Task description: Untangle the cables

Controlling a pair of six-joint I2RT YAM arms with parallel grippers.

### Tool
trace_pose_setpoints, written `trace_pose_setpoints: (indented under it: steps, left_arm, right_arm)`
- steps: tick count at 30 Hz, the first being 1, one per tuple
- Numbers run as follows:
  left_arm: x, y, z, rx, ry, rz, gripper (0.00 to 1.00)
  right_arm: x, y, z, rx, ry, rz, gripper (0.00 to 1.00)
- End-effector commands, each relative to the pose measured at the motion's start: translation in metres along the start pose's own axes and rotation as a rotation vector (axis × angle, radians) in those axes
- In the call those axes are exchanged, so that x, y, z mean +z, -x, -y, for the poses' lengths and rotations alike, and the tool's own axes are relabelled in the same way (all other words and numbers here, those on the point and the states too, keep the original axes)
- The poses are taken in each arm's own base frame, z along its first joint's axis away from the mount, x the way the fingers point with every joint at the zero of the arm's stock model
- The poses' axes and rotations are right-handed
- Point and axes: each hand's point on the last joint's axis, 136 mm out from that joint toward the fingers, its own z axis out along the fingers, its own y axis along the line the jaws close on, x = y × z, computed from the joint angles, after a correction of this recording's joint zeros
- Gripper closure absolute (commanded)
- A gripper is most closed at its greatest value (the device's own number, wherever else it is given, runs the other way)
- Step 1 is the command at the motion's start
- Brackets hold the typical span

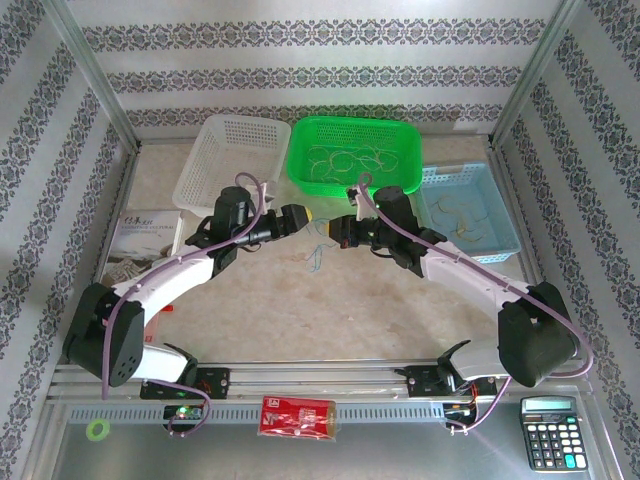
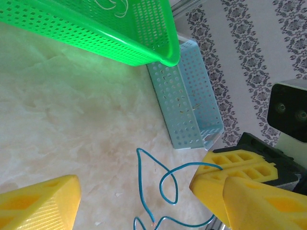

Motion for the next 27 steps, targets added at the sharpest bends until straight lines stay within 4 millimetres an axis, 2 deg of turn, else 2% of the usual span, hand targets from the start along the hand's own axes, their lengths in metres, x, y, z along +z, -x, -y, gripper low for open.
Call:
trace_pose_setpoints:
  steps: [1, 9, 19, 23, 27]
  left_arm:
    - [0.005, 0.006, 0.019, 0.029, -0.075, 0.027, 0.24]
    - [0.012, 0.002, 0.015, 0.021, -0.082, 0.021, 0.35]
    - [0.017, 0.009, 0.02, 0.027, -0.108, 0.037, 0.6]
    - [0.017, 0.015, 0.026, 0.037, -0.114, 0.052, 1.0]
    - [-0.001, 0.036, 0.037, 0.101, -0.076, 0.117, 1.0]
  right_arm:
    - [-0.004, 0.019, -0.026, -0.02, 0.079, 0.047, 1.0]
    - [-0.006, 0.025, -0.036, -0.012, 0.114, 0.065, 1.0]
    - [-0.011, 0.028, -0.047, 0.0, 0.158, 0.081, 1.0]
    - [-0.013, 0.025, -0.041, 0.004, 0.138, 0.091, 1.0]
    - [-0.011, 0.011, -0.012, 0.045, 0.07, 0.089, 1.0]
